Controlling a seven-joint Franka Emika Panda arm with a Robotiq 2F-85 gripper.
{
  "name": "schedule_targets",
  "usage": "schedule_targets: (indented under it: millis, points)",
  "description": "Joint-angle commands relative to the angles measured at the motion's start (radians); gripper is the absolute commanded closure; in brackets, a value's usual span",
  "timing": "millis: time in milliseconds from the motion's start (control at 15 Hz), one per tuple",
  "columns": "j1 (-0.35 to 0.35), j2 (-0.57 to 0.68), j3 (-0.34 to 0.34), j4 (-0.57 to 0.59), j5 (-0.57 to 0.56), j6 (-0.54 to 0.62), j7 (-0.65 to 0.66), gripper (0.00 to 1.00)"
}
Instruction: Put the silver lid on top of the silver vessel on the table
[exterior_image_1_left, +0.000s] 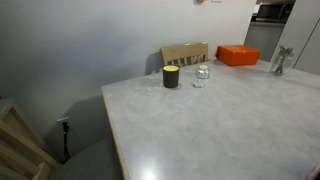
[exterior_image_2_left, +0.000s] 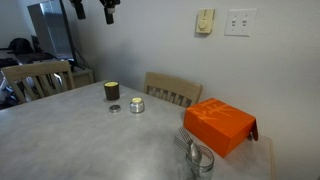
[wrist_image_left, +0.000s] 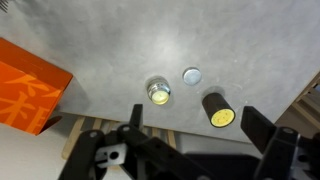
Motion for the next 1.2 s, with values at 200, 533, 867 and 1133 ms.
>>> schedule_targets:
  millis: [200, 533, 867, 1133]
  points:
    - [-0.009, 0.12, 0.05, 0.106, 0.022, 0.016, -0.005, 0.0]
    - [0.011, 0.362, 0.16, 0.371, -0.011, -0.058, -0.046, 0.0]
    - [-0.003, 0.428, 0.238, 0.415, -0.011, -0.037, -0.06, 0.0]
    - [0.004, 0.469, 0.24, 0.47, -0.029, -0.068, -0.037, 0.0]
